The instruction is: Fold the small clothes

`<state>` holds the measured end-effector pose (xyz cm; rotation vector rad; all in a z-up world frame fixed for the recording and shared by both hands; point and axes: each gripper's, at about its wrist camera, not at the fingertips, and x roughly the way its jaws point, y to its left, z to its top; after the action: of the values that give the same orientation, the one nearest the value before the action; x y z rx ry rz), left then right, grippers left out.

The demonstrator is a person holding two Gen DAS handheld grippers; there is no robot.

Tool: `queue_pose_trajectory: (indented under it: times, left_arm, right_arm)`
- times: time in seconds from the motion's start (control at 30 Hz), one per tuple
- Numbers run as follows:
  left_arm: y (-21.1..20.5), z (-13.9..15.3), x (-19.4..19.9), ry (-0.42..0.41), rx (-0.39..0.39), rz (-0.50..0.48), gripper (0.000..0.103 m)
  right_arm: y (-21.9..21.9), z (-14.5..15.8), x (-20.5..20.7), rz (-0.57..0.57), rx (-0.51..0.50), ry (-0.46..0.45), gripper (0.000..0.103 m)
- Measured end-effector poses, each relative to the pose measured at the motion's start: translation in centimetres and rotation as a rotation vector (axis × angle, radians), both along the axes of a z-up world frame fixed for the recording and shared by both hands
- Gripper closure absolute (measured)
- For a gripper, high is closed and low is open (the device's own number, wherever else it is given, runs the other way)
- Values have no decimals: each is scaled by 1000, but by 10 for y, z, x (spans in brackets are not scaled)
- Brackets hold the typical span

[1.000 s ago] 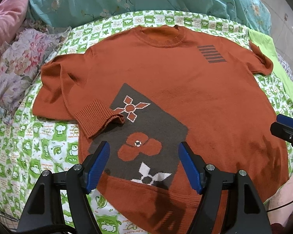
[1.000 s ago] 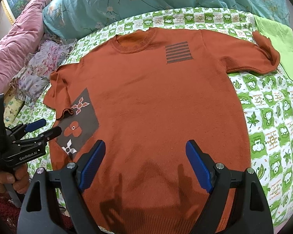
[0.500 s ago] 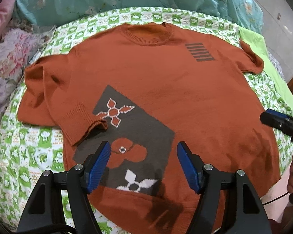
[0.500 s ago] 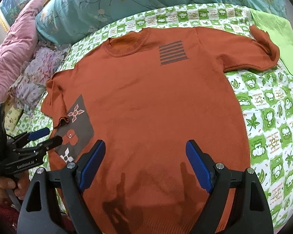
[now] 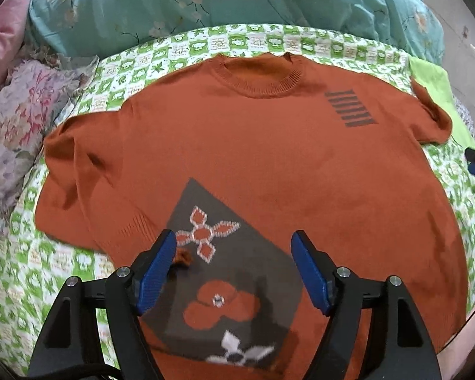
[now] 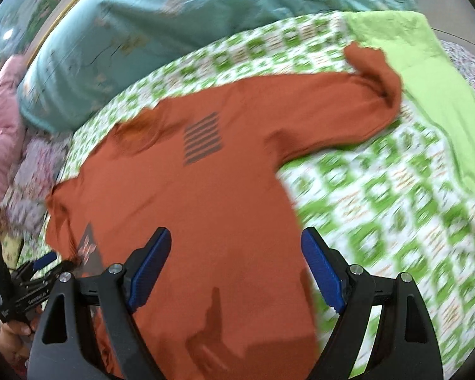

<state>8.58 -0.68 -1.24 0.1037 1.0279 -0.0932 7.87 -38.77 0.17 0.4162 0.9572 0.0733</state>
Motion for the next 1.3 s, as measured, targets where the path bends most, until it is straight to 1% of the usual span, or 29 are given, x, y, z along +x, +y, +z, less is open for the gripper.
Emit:
queue_pose_trajectory:
  times: [0.07, 0.13, 0.2, 0.27, 0.33, 0.4, 0.47, 0.6, 0.7, 0.8, 0.83, 0.87, 0.9, 0.93, 0.97, 1.03, 1.13, 1.17, 1.23, 1.3]
  left_arm:
    - [-1, 2, 12, -9, 12, 3, 27]
    - [-3, 4, 25, -20, 26, 8, 23]
    - [-4, 6, 36, -27, 25, 18, 21]
    - [-6, 6, 48, -26, 18, 31, 21]
    - [-8, 3, 61, -15, 17, 46, 21]
    - [-12, -2, 73, -2, 18, 62, 21]
    - [-16, -8, 82, 13, 27, 77, 21]
    - [-26, -21, 99, 42, 29, 106, 21]
    - [-35, -28, 108, 52, 37, 112, 21]
    - [-39, -34, 116, 68, 29, 121, 21]
    - [-40, -35, 118, 71, 25, 123, 21]
    - [-40, -35, 120, 75, 23, 124, 21]
    - [-41, -36, 122, 75, 21, 124, 21]
    - [-41, -35, 124, 67, 17, 124, 21]
    - [-40, -34, 126, 63, 15, 123, 21]
    - [-37, -33, 128, 52, 4, 124, 21]
    - [-27, -31, 130, 47, -15, 134, 21]
    - [-22, -30, 130, 45, -23, 141, 21]
    - [-12, -27, 128, 41, -38, 154, 21]
    - [-2, -24, 126, 38, -52, 165, 21]
  right_arm:
    - [-29, 3, 14, -54, -24, -14, 19]
    - [-55, 6, 27, -103, -31, -26, 19]
    - [-93, 9, 45, -175, -11, -48, 19]
    - [-127, 10, 62, -233, -2, -59, 25]
    - [-168, 7, 90, -308, 13, -56, 38]
    - [-196, 2, 111, -358, 31, -47, 43]
    - [-218, -8, 138, -388, 41, -28, 44]
    - [-250, -24, 182, -400, 45, 2, 49]
    - [-258, -35, 200, -378, 34, 30, 51]
    - [-262, -49, 218, -342, 47, 57, 51]
    - [-261, -54, 223, -327, 47, 71, 53]
    - [-259, -57, 225, -316, 47, 77, 57]
    - [-256, -59, 228, -297, 45, 83, 76]
    - [-255, -58, 227, -294, 37, 83, 92]
    - [-252, -53, 225, -292, 35, 69, 94]
    - [-241, -34, 215, -277, 38, 15, 95]
    - [-212, -3, 202, -219, 42, -55, 95]
    - [-194, 11, 197, -182, 65, -87, 95]
    - [-165, 26, 190, -127, 94, -114, 96]
    - [-117, 38, 183, -43, 158, -140, 96]
